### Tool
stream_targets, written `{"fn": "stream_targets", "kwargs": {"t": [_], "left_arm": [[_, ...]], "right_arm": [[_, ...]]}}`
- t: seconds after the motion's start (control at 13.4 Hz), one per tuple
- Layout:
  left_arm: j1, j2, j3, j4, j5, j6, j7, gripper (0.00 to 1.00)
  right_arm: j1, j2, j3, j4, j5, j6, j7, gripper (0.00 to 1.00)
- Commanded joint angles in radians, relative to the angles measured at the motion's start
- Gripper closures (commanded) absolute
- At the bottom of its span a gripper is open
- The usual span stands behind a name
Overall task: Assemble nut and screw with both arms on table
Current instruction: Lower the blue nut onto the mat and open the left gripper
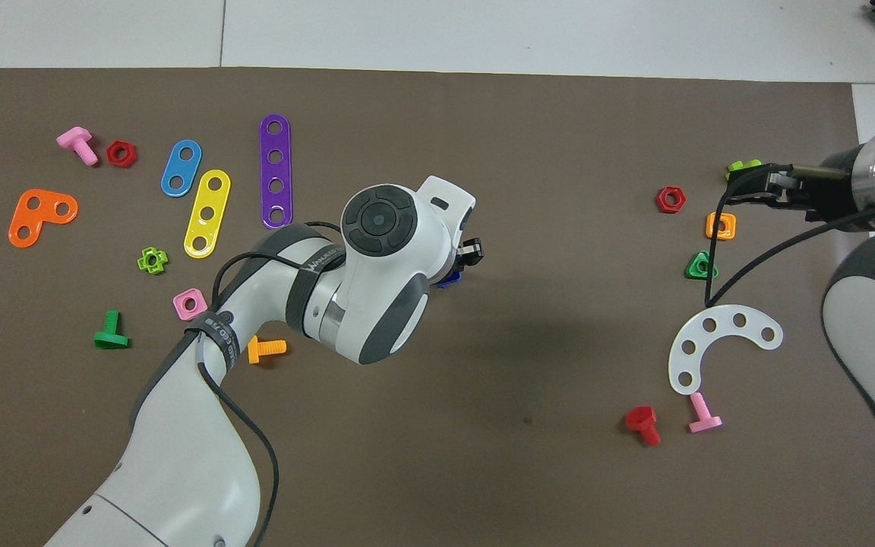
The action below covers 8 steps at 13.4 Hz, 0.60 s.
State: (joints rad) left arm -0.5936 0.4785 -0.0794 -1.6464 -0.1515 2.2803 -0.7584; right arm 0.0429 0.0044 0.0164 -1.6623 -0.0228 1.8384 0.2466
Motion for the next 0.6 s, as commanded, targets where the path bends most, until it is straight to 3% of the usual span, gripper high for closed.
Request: {"fn": "stream_targets", "kwargs": {"t": [0.0, 0.52], "left_arm": [[-0.005, 0.019, 0.006, 0.004, 0.007, 0.019, -0.004, 1.00], [-0.015, 0.029, 0.007, -0.032, 0.015, 0.073, -0.004, 0.97]], "right_arm": [[-0.012, -0.018, 0.010, 0.009, 0.024, -0.059, -0.036, 0.00], [-0.008, -0.047, 0.010, -0.020, 0.049, -0.148, -0.089, 0.00]]}}
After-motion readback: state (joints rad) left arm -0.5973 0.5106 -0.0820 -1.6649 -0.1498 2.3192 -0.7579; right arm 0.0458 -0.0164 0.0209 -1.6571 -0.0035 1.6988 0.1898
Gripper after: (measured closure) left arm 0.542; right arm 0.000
